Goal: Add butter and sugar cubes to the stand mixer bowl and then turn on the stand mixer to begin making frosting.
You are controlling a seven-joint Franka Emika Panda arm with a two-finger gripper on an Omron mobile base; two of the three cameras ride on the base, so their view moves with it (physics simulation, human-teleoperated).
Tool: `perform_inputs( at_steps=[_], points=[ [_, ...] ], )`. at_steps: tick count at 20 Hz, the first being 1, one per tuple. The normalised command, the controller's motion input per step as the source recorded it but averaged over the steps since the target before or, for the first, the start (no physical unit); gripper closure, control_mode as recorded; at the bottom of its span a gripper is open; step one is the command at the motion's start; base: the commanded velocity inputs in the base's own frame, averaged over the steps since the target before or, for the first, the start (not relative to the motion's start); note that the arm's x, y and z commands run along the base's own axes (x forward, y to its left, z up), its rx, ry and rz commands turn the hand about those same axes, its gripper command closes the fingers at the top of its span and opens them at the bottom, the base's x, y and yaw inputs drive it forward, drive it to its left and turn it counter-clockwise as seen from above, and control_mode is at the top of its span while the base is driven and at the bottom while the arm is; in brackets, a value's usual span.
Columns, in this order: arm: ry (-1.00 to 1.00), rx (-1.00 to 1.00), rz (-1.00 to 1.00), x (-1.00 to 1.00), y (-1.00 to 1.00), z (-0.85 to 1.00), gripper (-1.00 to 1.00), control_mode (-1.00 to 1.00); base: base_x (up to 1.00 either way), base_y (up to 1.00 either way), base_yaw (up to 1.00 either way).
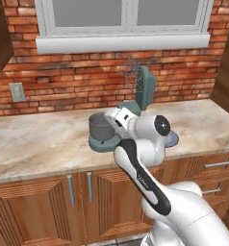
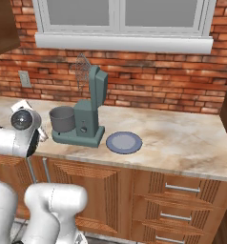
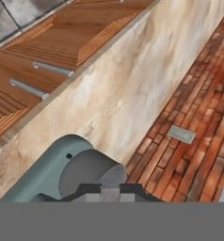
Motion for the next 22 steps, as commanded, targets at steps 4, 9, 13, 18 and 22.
perform_inputs(
  at_steps=[4, 9, 13, 18, 22],
  points=[
    [-0.12, -0.39, 0.0, 0.3, 0.73, 0.32, 1.0, -1.0, 0.0, 0.0, 0.0],
    [-0.04, -0.38, 0.0, 0.47, 0.69, 0.28, 1.0, -1.0, 0.0, 0.0, 0.0],
    [0.0, -0.35, -0.02, 0.53, 0.5, 0.3, 1.0, -1.0, 0.0, 0.0, 0.0],
    [0.01, -0.24, -0.05, 0.37, 0.19, 0.28, 1.0, -1.0, 0.0, 0.0, 0.0],
    [0.15, -0.12, -0.16, 0.3, 0.0, 0.05, 1.0, -1.0, 0.0, 0.0, 0.0]
  ],
)
